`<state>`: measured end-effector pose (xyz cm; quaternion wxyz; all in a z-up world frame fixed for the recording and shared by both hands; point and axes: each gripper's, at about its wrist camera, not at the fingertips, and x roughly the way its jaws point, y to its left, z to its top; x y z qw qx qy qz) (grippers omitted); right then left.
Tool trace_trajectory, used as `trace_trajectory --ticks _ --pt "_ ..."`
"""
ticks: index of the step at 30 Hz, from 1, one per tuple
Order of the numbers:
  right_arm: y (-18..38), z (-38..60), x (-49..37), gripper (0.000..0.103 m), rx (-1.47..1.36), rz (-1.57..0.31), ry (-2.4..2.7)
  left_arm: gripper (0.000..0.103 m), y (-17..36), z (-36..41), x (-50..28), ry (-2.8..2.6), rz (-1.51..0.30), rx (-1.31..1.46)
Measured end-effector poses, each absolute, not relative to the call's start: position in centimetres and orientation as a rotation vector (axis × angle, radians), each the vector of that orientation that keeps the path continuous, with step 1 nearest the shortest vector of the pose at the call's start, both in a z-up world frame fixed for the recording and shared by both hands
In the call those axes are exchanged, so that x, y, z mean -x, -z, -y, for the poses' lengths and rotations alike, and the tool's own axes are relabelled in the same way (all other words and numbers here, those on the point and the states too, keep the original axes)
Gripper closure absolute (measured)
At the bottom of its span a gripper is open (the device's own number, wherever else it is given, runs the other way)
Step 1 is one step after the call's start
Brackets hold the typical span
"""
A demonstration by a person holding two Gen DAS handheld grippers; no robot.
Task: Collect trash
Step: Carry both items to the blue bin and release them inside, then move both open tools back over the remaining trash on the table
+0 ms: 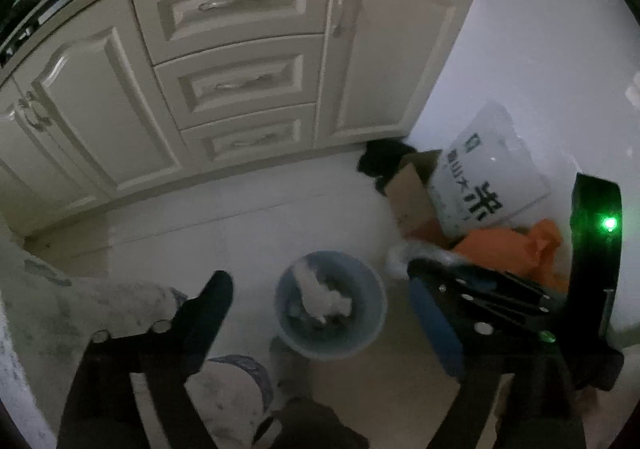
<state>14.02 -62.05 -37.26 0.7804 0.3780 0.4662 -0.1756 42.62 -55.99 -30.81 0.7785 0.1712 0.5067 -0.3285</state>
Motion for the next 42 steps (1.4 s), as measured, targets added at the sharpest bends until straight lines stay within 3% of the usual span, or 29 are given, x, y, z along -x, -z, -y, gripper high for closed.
trace_trajectory --ticks 1,3,4,21,42 --pt "37.4 62.2 -13.8 0.034 -0.833 -1.003 0.380 0.009 30.7 55.9 -42.4 0.702 -1.093 -0.372" --pt "37.3 62.0 -13.5 0.005 -0.841 -0.997 0.391 0.002 30.5 55.8 -42.2 0.671 -1.082 -0.381" --pt "37.1 61.9 -13.4 0.000 -0.834 -0.997 0.406 0.001 30.4 55.1 -41.0 0.661 -1.075 -0.385" --pt "29.8 58.2 -11.6 0.000 -0.752 -0.930 0.447 0.001 22.2 45.8 -32.1 0.671 -0.920 -0.294" --pt "13.3 45.4 -12.5 0.000 -0.507 -0.705 0.318 0.001 7.9 22.0 -20.6 0.578 -0.663 -0.083"
